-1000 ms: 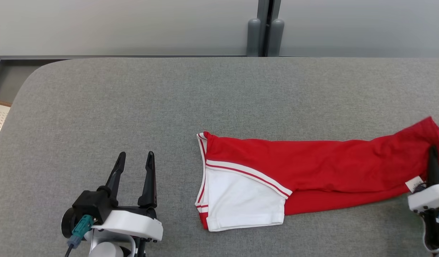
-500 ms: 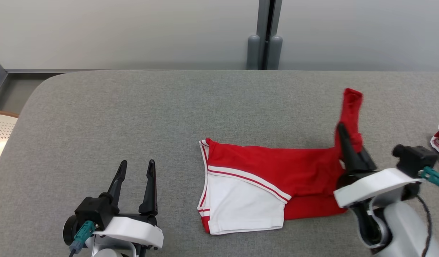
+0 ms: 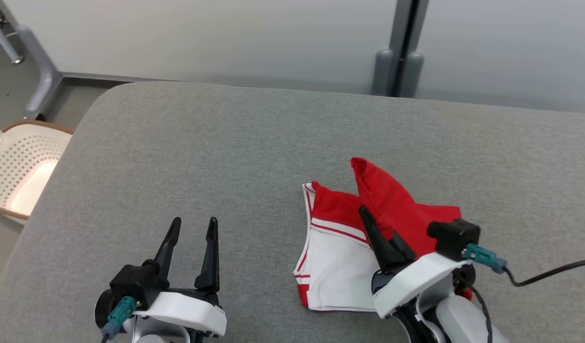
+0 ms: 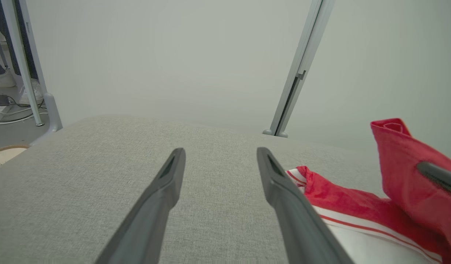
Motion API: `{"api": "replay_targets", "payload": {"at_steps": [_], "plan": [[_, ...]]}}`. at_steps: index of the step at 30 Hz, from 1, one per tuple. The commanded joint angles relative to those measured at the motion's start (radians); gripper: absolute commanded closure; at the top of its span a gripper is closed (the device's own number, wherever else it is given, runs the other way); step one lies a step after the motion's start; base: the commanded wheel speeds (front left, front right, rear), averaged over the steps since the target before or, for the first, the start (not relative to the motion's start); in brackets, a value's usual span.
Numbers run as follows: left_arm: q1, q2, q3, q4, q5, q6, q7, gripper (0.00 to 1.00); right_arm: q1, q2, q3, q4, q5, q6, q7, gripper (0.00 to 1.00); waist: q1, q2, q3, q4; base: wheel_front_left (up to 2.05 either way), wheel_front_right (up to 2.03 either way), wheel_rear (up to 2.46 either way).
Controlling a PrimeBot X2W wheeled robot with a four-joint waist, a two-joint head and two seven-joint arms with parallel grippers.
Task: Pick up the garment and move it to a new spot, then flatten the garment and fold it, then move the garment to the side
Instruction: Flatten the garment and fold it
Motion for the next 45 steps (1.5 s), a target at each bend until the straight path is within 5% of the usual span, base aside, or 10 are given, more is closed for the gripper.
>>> {"api": "replay_targets", "payload": {"at_steps": [1,12,13,14,16,22,27,30,39,45], "plan": [[0.01,0.004,-0.001,0.0,-0.008,0.003,-0.001,0.0,-0.016,0.0,0.009,0.019,0.01,0.0,-0.013,1.0,0.0,0.0,0.009,0.025,0.0,0.0,0.0],[-0.003,0.004,-0.025,0.004,-0.022,0.012,-0.001,0.0,-0.08,0.01,0.115,0.204,0.079,0.0,-0.072,1.0,0.0,0.0,0.045,0.093,0.0,0.0,0.0],[-0.005,0.004,-0.025,0.006,-0.023,0.012,-0.001,0.0,-0.086,0.01,0.134,0.215,0.082,0.0,-0.073,0.83,0.0,0.0,0.047,0.095,0.0,0.0,0.0],[-0.005,0.004,-0.025,0.006,-0.023,0.012,-0.001,0.0,-0.086,0.01,0.134,0.215,0.082,0.0,-0.073,0.83,0.0,0.0,0.047,0.095,0.0,0.0,0.0],[-0.009,0.003,-0.026,0.009,-0.024,0.016,-0.001,0.0,-0.096,0.011,0.164,0.232,0.101,0.0,-0.078,0.0,0.0,0.0,0.051,0.096,0.0,0.0,0.0],[-0.014,0.004,-0.026,0.022,-0.032,0.019,-0.001,0.0,-0.112,0.01,0.304,0.204,0.176,0.0,-0.07,0.0,0.0,0.0,0.051,0.083,0.0,0.0,0.0],[-0.016,0.004,-0.019,0.025,-0.031,0.019,-0.001,0.0,-0.151,0.01,0.323,0.189,0.214,0.0,-0.099,0.0,0.0,0.0,0.037,0.055,0.0,0.0,0.0],[-0.016,0.004,-0.011,0.018,-0.025,0.017,-0.001,0.0,-0.187,-0.004,0.287,0.198,0.187,0.0,-0.123,0.0,0.0,0.0,0.028,0.032,0.0,0.0,0.0],[-0.026,0.004,0.016,-0.032,-0.01,0.017,-0.001,0.0,-0.21,-0.189,0.109,0.189,-0.072,0.0,-0.158,0.0,0.0,0.0,0.007,-0.048,0.0,0.0,0.0],[-0.037,0.004,0.02,-0.057,-0.002,0.021,-0.001,0.0,-0.11,-0.243,-0.086,0.051,-0.265,0.0,-0.158,0.0,0.0,0.0,0.006,-0.092,0.0,0.0,0.0]]}}
